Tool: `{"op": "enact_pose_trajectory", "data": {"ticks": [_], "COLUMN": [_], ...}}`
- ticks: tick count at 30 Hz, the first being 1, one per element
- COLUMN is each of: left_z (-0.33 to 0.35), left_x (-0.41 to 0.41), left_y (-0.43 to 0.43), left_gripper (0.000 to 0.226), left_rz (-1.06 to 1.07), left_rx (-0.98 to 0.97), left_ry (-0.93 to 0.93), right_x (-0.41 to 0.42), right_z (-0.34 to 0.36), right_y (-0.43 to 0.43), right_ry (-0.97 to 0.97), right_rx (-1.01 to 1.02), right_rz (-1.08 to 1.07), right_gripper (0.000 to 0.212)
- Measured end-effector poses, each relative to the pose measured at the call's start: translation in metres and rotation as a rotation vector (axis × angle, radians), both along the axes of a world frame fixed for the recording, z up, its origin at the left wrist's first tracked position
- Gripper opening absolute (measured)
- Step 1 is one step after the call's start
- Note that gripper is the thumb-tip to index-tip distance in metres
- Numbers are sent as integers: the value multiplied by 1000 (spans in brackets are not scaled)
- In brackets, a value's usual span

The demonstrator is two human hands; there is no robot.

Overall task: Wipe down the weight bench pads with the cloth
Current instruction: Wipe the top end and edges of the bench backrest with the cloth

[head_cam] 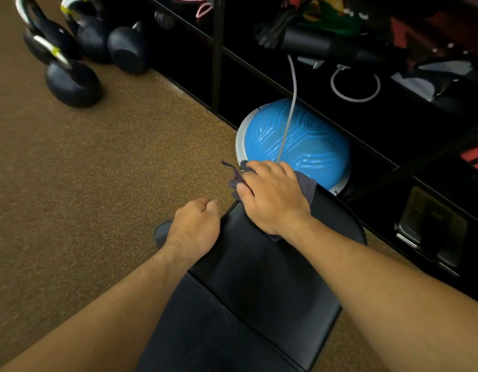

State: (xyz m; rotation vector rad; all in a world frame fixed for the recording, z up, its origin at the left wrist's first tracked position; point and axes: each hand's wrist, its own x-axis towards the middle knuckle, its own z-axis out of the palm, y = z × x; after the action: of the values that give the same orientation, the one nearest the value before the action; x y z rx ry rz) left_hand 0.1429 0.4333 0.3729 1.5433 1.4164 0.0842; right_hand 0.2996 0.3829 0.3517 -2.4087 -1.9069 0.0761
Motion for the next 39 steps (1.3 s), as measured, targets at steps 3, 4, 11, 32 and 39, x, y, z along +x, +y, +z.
{"op": "enact_pose_trajectory", "data": {"ticks": [3, 4, 11, 32, 39], "left_z": [-3, -5, -15, 0, -3], "left_x": [7, 10, 19, 16, 25], "left_y": [-1, -1, 4, 28, 25], "left_gripper": [33, 34, 29, 62, 46], "left_rz": [-65, -75, -63, -8, -6], "left_rx": [-70, -89, -228, -697, -614], "left_ry": [-74, -100, -154, -184, -177], "right_x": [3, 5, 23, 42, 43], "right_z": [-2, -1, 6, 9, 8], "right_y": [-27, -28, 17, -5, 18], "right_ry": [59, 66, 52, 162, 151], "right_rx": [-43, -62, -106, -91, -128], "right_rz": [4, 0, -95, -305, -337], "right_gripper": [46, 47, 43, 46, 44]}}
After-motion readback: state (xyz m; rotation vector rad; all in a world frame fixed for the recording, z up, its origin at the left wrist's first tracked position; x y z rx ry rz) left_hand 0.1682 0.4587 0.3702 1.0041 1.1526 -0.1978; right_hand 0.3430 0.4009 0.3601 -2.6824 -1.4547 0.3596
